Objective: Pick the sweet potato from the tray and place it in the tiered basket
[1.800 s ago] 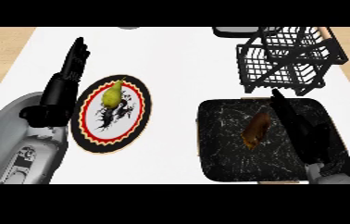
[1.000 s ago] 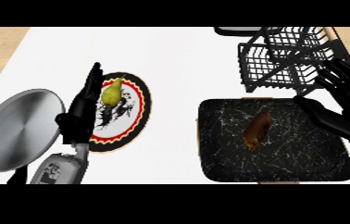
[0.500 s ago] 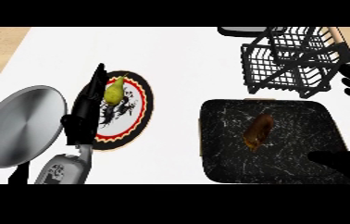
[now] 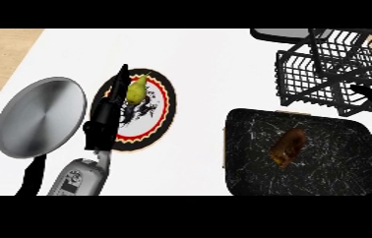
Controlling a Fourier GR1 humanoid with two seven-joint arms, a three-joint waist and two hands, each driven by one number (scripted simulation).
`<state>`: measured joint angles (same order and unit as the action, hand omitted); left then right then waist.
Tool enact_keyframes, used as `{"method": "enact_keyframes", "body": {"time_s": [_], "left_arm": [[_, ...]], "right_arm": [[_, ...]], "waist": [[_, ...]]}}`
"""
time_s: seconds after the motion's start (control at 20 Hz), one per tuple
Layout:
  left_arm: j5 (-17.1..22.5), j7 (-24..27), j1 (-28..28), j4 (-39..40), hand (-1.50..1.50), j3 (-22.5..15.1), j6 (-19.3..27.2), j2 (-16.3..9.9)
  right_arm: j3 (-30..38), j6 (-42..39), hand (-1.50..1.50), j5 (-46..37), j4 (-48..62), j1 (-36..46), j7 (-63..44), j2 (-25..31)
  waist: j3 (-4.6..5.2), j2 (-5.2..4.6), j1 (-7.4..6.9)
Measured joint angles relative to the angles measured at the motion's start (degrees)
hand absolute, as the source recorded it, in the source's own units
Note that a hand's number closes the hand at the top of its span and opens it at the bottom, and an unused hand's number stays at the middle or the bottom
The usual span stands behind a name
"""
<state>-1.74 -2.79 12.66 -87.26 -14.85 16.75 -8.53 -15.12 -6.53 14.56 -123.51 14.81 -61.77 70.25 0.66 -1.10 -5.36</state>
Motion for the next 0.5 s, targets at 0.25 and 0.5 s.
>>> {"method": "enact_keyframes", "body": {"time_s": [0.25, 0.5], "left_arm": [[-0.57, -0.91, 1.55, 0.07, 0.0, -0.72, -0.36, 0.4], [-0.54, -0.73, 2.63, 1.01, 0.0, -0.9, -0.82, 0.99]], "right_arm": [[-6.6, -1.96, -1.5, 2.6, 3.01, 6.92, -3.0, 1.23], [-12.99, -3.21, -1.5, 4.32, 6.7, 14.1, -5.09, -0.63]], "waist": [[-0.03, -0.26, -1.69], [-0.01, -0.38, -2.36]]}}
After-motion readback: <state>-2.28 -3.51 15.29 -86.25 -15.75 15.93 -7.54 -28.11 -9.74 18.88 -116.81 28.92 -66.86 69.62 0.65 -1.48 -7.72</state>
